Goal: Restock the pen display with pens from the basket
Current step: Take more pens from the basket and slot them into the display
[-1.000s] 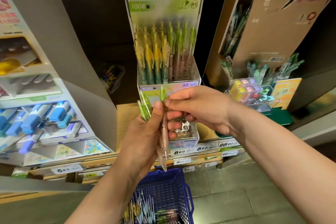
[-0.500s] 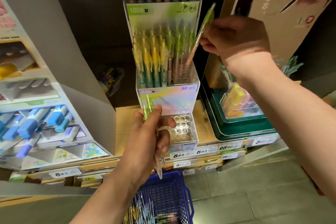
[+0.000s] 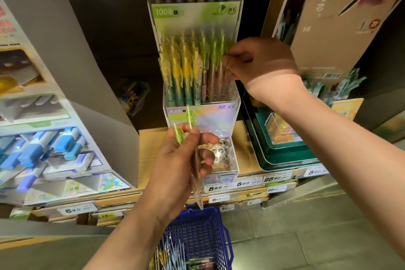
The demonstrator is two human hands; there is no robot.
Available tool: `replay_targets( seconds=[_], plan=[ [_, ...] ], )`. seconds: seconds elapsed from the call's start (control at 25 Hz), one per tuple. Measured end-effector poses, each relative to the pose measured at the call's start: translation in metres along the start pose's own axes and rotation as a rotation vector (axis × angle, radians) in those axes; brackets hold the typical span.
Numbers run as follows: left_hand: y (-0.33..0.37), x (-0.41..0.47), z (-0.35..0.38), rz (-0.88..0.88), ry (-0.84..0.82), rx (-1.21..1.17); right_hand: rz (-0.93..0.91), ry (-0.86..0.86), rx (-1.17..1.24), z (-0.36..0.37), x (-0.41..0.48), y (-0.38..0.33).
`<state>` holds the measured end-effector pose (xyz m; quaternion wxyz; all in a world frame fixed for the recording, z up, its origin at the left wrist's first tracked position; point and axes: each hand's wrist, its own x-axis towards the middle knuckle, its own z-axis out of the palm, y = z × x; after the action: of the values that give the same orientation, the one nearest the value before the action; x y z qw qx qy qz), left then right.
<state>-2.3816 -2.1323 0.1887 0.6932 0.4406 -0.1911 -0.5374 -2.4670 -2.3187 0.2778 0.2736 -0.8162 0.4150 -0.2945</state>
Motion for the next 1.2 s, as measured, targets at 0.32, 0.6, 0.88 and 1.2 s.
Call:
replay_targets(
  seconds=[0.32,0.6,0.88,1.2],
  plan=[
    [0.002,0.001,0.011,0.108,-0.008,0.163,-0.01,-0.059,-0.246,0.004,-0.015,0.002],
    [0.007,0.007,0.021,0.084,0.023,0.176,0.196,-0.258,0.321,0.014,-0.081,-0.001],
    [0.004,0.008,0.024,0.045,-0.031,0.119,0.306,-0.178,0.661,0.007,-0.073,-0.005],
    [0.005,0.006,0.016,-0.05,0.014,0.176,0.121,0.232,0.719,-0.036,-0.006,-0.003]
  ],
)
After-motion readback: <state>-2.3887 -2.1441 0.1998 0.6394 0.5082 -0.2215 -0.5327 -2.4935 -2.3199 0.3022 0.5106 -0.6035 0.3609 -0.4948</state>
